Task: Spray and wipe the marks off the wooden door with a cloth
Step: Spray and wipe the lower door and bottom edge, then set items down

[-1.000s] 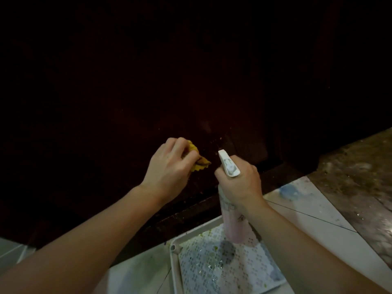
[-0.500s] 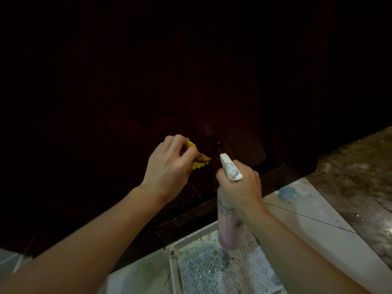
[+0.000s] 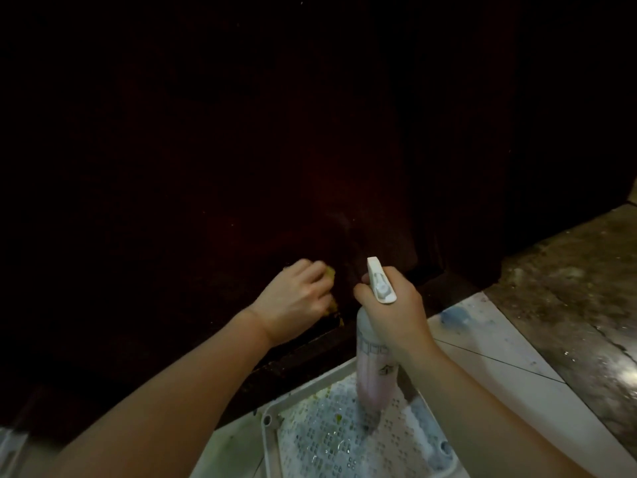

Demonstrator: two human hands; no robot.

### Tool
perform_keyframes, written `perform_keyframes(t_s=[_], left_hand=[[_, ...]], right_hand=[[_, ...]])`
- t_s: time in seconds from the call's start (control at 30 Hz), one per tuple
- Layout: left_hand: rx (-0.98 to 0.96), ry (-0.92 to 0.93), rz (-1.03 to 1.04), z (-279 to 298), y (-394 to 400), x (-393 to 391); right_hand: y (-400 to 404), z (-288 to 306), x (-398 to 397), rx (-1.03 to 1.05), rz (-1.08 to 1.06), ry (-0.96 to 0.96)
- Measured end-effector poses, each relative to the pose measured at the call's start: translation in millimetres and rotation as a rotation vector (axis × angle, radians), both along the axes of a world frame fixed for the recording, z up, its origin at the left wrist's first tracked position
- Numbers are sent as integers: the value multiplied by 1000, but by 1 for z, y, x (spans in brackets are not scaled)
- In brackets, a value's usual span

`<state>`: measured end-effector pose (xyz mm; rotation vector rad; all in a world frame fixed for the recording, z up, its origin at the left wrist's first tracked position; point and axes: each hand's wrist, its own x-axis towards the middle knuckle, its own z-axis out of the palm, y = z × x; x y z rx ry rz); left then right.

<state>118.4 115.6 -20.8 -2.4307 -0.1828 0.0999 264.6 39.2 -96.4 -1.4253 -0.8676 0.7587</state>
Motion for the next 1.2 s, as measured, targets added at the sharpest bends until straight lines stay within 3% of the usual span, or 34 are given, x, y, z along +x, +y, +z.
perform_keyframes(t_s=[0.07,0.13,0.37,0.53,0.77,1.0,1.1,1.2], left_hand=[[-22,53,47,-4,-2,-15],[-19,-5,77,0,-4,-18],[-33,-555,53,47,-4,35],[-39,-529,53,50,-5,37],[-32,-537,68,56,-5,38],[32,-711,73,84,-9,64],[68,-819,50,100,-6,84],[122,-786,-7,101,1,97]], right_hand=[[1,2,3,7,-2,-7],[3,7,5,25,-26,-34],[11,31,11,95,-166,-159],[13,38,13,114,68,-65],[10,45,16,206,-194,-113],[7,42,21,184,-31,-43],[5,38,27,207,-119,-30],[1,35,30,169,-158,-78]])
